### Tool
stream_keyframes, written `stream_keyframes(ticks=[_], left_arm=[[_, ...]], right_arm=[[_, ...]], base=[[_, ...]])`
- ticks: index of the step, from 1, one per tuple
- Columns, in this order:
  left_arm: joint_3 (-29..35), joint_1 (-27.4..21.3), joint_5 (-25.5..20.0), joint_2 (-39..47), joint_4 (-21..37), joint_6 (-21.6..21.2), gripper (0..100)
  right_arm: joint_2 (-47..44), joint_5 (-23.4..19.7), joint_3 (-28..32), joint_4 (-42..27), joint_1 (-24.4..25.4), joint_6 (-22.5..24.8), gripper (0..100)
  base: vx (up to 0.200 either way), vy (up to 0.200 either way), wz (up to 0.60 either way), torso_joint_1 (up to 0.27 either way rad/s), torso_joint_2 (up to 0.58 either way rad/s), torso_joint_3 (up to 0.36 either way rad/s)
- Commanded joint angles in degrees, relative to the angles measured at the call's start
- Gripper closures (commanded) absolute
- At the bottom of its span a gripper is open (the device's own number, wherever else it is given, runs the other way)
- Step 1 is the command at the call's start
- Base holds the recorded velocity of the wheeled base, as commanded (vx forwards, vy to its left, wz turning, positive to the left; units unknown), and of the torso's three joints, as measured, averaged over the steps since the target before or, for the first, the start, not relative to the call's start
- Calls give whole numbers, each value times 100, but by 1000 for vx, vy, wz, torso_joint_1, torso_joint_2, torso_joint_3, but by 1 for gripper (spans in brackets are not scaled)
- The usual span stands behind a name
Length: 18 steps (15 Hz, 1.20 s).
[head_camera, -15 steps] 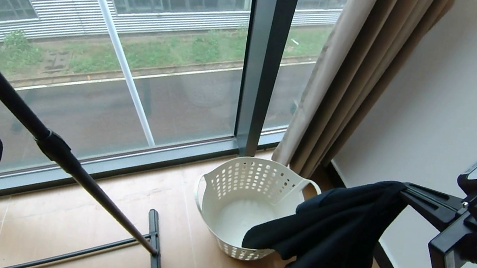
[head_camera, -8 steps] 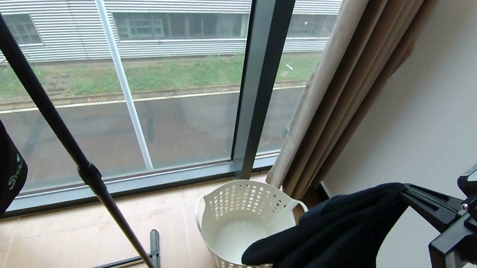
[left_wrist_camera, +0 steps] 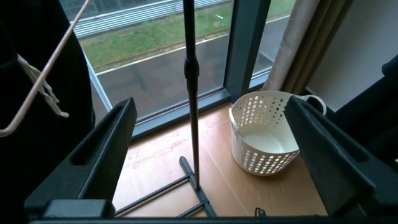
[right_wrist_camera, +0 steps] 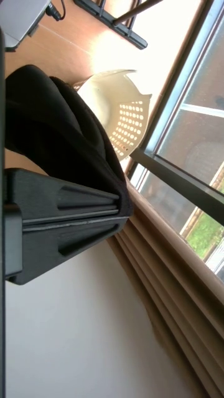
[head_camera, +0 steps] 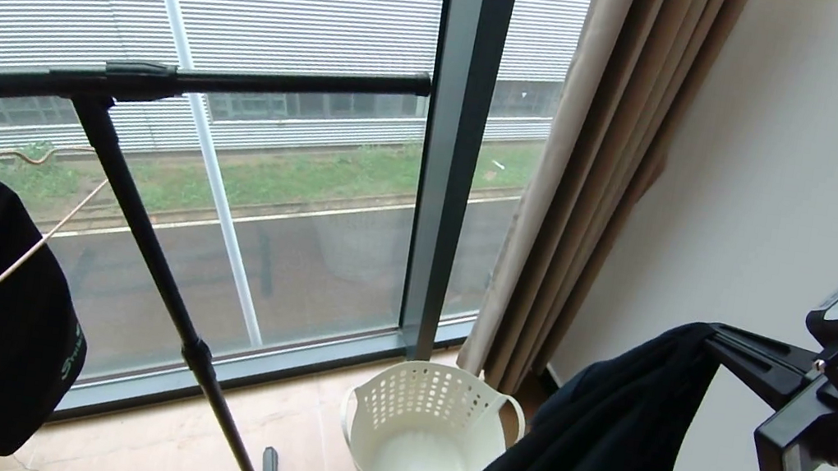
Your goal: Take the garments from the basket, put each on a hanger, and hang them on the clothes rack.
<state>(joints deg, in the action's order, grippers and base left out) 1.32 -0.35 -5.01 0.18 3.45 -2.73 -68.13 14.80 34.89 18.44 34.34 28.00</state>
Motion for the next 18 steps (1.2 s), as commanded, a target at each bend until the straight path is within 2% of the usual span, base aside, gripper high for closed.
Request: stream_keyframes(ticks=[1,10,18], left_arm=[[0,0,0,-1,7,1,0],[0,9,0,-9,-2,1,0],[0,9,-18,-1,-2,-43,0]], right_arm=[[-16,-3,0,1,2,-5,100],[-16,-3,-52,1,2,4,100],[55,-3,-96,10,2,12,100]], base=[[0,0,0,246,-515,-51],[0,0,0,181,-374,-19],[0,0,0,5,-8,-1]])
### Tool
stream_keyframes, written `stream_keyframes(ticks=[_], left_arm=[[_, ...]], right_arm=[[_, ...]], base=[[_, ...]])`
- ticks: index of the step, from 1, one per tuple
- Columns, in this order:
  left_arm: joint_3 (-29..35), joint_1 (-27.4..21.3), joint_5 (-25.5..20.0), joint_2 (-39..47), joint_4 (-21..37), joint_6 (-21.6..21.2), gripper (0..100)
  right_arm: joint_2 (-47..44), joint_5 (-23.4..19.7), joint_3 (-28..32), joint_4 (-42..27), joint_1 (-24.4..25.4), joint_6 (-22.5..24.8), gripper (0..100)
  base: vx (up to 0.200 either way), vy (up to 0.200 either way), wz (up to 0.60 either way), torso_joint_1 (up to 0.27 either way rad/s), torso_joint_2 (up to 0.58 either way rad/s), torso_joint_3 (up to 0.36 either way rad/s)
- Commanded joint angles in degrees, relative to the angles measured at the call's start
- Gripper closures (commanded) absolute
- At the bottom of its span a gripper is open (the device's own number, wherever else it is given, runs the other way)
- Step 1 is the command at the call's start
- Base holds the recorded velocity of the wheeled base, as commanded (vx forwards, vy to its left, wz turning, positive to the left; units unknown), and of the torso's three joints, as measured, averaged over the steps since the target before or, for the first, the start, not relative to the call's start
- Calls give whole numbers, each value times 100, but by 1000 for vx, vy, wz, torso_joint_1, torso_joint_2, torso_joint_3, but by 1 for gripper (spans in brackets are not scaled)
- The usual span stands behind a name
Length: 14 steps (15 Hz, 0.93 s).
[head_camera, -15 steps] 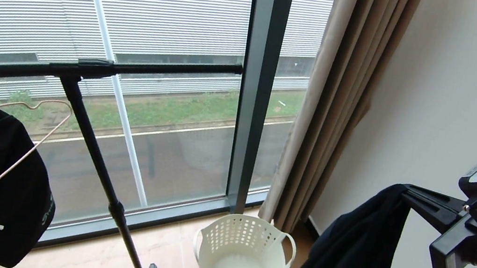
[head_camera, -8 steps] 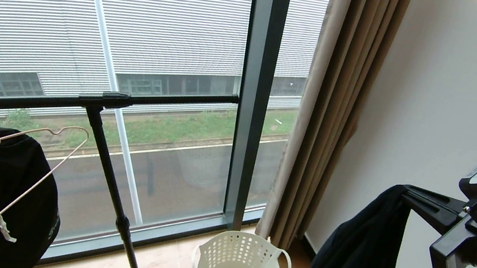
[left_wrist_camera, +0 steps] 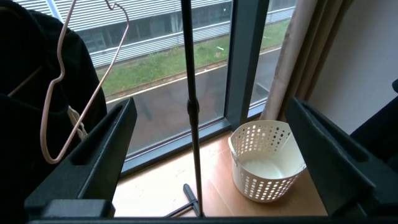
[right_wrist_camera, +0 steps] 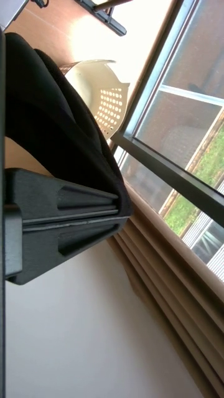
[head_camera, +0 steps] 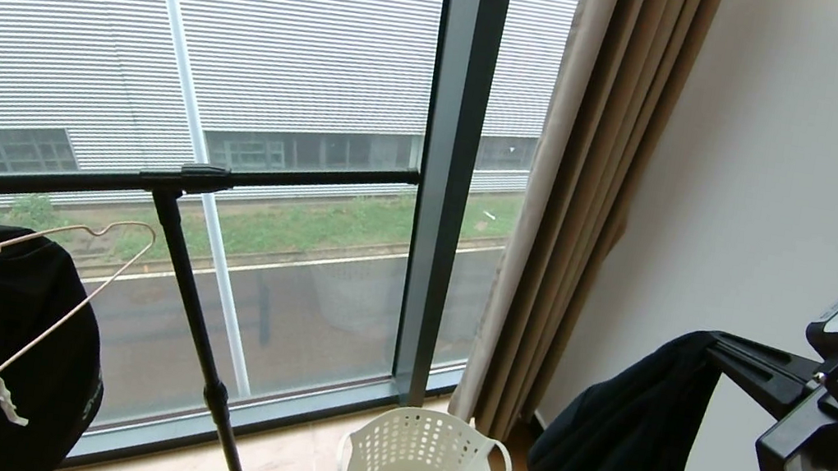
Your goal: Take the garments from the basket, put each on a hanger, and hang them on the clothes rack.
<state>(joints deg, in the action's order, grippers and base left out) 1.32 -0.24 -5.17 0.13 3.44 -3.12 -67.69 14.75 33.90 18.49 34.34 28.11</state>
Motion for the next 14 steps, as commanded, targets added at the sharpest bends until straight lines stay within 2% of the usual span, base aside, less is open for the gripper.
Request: stream_keyframes(ticks=[1,3,9,11,13,14], left_arm=[[0,-2,-2,4,-1,-4,0],[-9,7,-2,-5,-1,4,0],[-17,7,-2,4,-19,-48,0],[-17,-2,-10,4,-19,-57,0],[-17,-2,-10,4,-19,-48,0],[-17,-2,-10,4,-19,-48,0]], right_arm=[[28,2,-33,5,2,1,100],[81,-42,-59,5,11,1,100],[81,-122,-15,5,2,1,100],[107,-183,-15,14,2,-7,100],[169,-508,-24,5,-6,-7,100],[169,-517,-33,5,-42,-7,100]], base=[[0,0,0,0,0,0],[0,0,0,0,0,0],[0,0,600,4,0,0],[0,0,0,0,0,0],[-200,0,0,2,0,-2],[-200,0,0,-2,-7,2]])
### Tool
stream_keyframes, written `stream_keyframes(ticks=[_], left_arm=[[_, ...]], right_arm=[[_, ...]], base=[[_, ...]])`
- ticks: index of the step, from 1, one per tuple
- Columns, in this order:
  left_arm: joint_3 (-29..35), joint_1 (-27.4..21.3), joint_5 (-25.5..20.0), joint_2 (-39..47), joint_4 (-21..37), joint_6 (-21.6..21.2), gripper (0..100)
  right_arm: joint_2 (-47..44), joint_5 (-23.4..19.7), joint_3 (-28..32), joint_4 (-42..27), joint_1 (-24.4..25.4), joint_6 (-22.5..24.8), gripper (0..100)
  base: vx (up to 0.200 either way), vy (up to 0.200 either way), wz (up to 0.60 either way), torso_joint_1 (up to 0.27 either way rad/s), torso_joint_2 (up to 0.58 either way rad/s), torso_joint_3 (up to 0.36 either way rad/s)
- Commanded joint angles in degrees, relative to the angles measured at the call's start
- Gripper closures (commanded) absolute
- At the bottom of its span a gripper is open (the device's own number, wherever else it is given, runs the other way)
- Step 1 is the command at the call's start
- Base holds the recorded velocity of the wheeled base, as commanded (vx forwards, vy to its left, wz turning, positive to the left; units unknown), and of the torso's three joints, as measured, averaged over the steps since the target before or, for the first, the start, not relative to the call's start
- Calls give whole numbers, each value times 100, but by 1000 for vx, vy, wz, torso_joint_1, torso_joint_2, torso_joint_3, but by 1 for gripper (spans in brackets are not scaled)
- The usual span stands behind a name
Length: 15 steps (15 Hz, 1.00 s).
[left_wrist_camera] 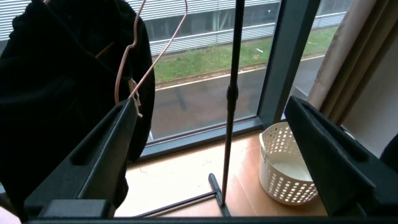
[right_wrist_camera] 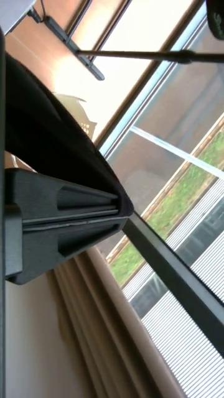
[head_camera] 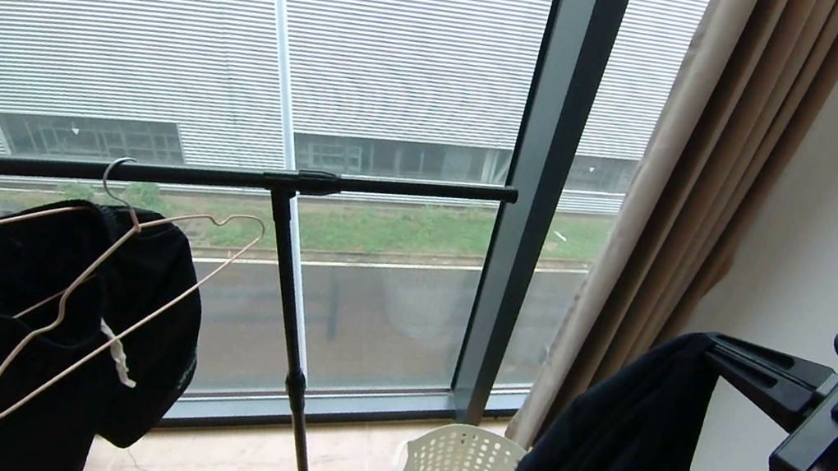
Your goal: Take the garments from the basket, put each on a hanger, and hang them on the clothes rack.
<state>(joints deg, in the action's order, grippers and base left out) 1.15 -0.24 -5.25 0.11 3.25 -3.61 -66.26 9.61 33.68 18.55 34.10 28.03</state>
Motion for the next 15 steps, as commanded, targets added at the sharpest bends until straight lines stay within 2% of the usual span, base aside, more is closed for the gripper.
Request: stream_keyframes(ticks=[1,3,10,12,15], left_arm=[[0,-2,-2,7,0,0,0],[-9,7,-2,7,0,0,0],[0,-2,-11,-2,-9,9,0],[-9,-2,-11,-2,-9,9,0],[0,-2,-11,7,-9,9,0]], right_arm=[[25,-3,-20,-1,-43,10,100],[25,-3,-11,-1,-61,10,100],[25,-3,-20,-1,-61,10,100],[25,-3,-20,-1,-61,10,100],[25,-3,-20,-1,-61,10,100]], base=[[-200,0,0,2,2,2],[-200,0,0,10,2,2],[0,200,0,-2,3,2],[-200,200,0,2,5,0],[-200,0,0,4,4,1]])
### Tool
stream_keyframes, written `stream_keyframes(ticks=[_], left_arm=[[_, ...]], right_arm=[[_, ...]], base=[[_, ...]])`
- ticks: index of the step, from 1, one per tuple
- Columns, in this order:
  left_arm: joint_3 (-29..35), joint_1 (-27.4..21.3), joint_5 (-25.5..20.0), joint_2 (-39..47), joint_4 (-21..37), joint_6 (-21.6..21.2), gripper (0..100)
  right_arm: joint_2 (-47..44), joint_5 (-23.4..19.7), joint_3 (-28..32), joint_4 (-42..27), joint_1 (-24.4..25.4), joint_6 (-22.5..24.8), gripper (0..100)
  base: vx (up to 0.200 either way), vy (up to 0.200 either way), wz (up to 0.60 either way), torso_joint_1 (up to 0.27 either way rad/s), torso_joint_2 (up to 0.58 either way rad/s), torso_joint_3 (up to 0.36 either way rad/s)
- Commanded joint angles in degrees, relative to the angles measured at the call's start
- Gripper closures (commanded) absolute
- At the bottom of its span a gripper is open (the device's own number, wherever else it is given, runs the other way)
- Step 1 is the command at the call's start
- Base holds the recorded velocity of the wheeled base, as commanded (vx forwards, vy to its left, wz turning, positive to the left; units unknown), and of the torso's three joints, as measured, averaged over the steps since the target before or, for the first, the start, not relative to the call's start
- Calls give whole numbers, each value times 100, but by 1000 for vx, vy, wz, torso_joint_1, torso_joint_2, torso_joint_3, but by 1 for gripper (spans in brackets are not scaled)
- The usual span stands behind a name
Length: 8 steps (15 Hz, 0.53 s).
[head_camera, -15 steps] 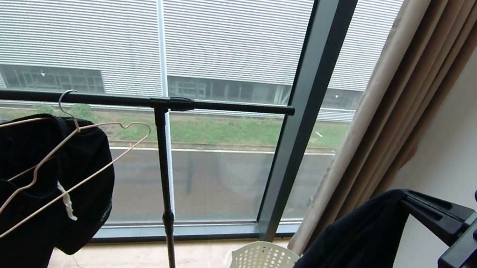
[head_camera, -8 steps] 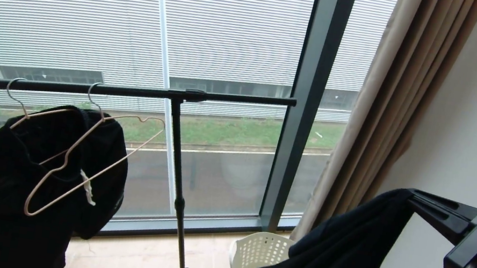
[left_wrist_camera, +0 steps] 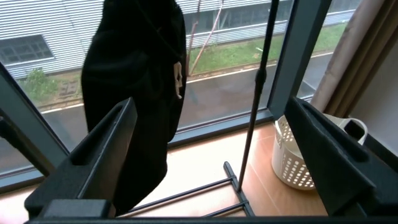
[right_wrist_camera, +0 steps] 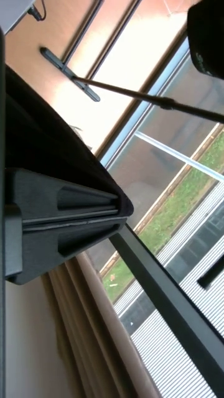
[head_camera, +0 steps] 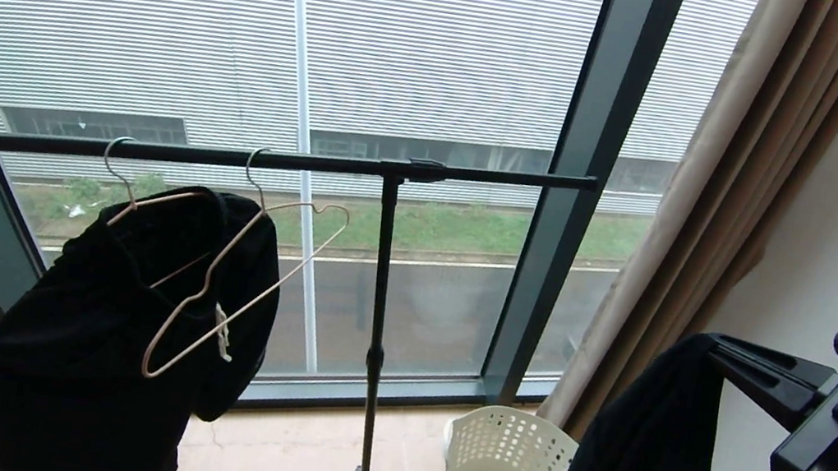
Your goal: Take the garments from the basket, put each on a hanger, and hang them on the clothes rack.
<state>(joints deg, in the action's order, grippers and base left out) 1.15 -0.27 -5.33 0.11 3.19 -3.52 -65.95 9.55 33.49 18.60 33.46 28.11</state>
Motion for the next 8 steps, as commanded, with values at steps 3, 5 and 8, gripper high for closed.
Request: stream_keyframes(ticks=[3,5,8], left_arm=[[-9,0,-3,-2,-3,10,0],[0,0,-3,-2,-3,10,0],[0,0,-3,7,-3,10,0]], right_arm=[[-5,3,0,-6,2,1,100],[-5,3,0,-6,2,1,100],[3,3,0,-6,2,1,100]], base=[[-67,133,0,2,-2,4],[0,200,0,-5,2,5],[-67,200,0,-4,6,2]])
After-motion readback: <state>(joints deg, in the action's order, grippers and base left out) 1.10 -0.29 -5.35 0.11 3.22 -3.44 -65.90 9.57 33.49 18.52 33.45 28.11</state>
